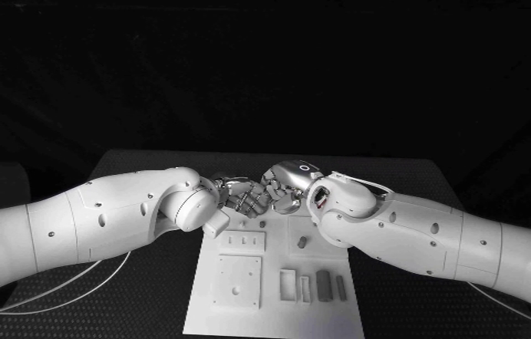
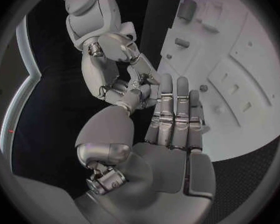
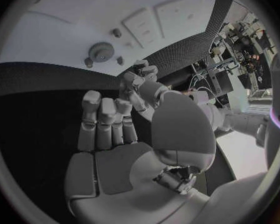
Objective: Assemble the parts on the task board
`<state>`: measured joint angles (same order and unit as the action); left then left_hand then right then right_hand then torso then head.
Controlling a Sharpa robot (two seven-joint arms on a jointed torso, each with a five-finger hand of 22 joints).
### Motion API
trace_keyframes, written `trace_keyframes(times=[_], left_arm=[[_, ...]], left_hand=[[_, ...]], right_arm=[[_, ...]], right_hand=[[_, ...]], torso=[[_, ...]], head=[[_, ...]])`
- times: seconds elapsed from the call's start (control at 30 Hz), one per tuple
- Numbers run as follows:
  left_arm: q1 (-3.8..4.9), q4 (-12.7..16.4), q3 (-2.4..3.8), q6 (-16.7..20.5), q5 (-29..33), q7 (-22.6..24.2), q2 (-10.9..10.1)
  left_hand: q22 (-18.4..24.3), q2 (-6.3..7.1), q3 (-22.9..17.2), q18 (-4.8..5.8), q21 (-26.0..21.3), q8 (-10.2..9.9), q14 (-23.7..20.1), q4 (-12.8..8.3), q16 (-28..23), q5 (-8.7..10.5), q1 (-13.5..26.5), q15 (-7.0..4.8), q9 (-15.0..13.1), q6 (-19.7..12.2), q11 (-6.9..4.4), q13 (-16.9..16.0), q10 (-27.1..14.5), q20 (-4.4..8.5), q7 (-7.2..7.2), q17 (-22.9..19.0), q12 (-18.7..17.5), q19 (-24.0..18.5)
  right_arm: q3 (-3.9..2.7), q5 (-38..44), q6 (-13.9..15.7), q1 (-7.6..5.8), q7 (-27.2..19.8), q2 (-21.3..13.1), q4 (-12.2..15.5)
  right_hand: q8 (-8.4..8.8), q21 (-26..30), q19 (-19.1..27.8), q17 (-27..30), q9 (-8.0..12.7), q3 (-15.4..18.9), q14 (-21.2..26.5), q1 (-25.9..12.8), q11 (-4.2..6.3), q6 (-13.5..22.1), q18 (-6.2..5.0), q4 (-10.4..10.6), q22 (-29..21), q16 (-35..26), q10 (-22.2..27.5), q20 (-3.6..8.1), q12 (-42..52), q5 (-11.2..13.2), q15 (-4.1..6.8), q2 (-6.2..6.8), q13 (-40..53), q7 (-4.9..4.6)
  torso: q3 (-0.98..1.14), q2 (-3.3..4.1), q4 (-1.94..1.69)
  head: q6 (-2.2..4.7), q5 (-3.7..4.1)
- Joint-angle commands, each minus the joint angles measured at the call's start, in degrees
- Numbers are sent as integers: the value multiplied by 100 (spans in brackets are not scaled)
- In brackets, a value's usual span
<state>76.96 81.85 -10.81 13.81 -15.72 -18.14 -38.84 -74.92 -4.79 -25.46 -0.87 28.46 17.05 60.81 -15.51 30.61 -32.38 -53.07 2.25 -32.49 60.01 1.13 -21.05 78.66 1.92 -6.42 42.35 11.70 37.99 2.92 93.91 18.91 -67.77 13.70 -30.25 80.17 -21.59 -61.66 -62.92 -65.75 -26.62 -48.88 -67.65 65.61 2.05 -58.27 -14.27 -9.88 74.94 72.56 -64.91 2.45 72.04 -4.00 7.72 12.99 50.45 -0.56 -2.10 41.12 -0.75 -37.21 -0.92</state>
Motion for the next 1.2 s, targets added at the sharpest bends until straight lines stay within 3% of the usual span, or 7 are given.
trace_keyframes(times=[0.03,0.23,0.53,0.73,1.0,1.2], left_arm=[[16,-28,15,63,18,39,-9],[16,-18,15,16,-46,-5,-15],[15,1,15,-20,-148,-12,-3],[14,-9,15,2,-303,-35,-24],[11,-3,15,-52,-428,-71,-49],[9,1,15,-98,-473,-91,-50]], left_hand=[[-124,-44,-38,87,29,-25,23,-21,29,9,116,-19,-23,192,-38,-9,25,-4,144,-2,36,4],[-125,-86,-82,87,45,-18,22,-72,38,4,179,-22,-46,200,-44,-16,30,-2,150,0,49,-13],[-131,-34,-151,87,78,-14,20,-101,50,69,147,-26,-72,199,-47,-22,25,4,156,3,60,-32],[-128,-25,-205,87,133,-18,17,-68,62,314,118,-25,-108,182,-44,-30,18,4,149,3,72,-39],[-126,-33,-225,86,152,-11,26,-71,72,392,99,-29,-128,189,-48,-35,25,8,152,5,83,-41],[-126,-31,-234,86,162,-2,40,-79,84,391,87,-36,-141,202,-54,-42,41,10,159,9,97,-45]], right_arm=[[10,5,-42,21,-64,-24,52],[10,-20,-4,24,-60,-35,59],[10,-39,-76,24,-54,-39,36],[10,-77,-105,25,-46,-81,52],[11,-132,-85,35,-16,-125,40],[11,-154,-78,41,-12,-131,40]], right_hand=[[-19,-38,-36,5,-245,-31,-30,-50,16,-382,-73,-5,55,32,-36,17,-26,-13,13,-2,9,-354],[3,-26,-27,16,-243,-38,-20,-75,10,-365,-73,-3,48,18,-24,13,-46,-30,11,31,8,-361],[11,-20,-24,21,-244,-44,-15,-84,8,-361,-73,2,43,11,-21,12,-57,-33,9,42,7,-363],[17,-16,-23,26,-247,-37,-12,-114,5,-364,-73,18,39,7,-19,8,-65,-33,7,55,8,-365],[76,6,-1,52,-253,125,26,-387,-10,-313,-73,129,26,-23,23,-22,-117,-199,-6,210,13,-379],[111,21,9,68,-258,243,48,-509,-18,-285,-73,188,16,-37,42,-32,-146,-241,-14,251,13,-388]], torso=[[3,-1,-1],[3,0,0],[3,-1,4],[3,-1,1],[1,-4,4],[3,-4,6]], head=[[-5,-7],[-13,-12],[-19,-10],[-17,-4],[-21,2],[-15,9]])
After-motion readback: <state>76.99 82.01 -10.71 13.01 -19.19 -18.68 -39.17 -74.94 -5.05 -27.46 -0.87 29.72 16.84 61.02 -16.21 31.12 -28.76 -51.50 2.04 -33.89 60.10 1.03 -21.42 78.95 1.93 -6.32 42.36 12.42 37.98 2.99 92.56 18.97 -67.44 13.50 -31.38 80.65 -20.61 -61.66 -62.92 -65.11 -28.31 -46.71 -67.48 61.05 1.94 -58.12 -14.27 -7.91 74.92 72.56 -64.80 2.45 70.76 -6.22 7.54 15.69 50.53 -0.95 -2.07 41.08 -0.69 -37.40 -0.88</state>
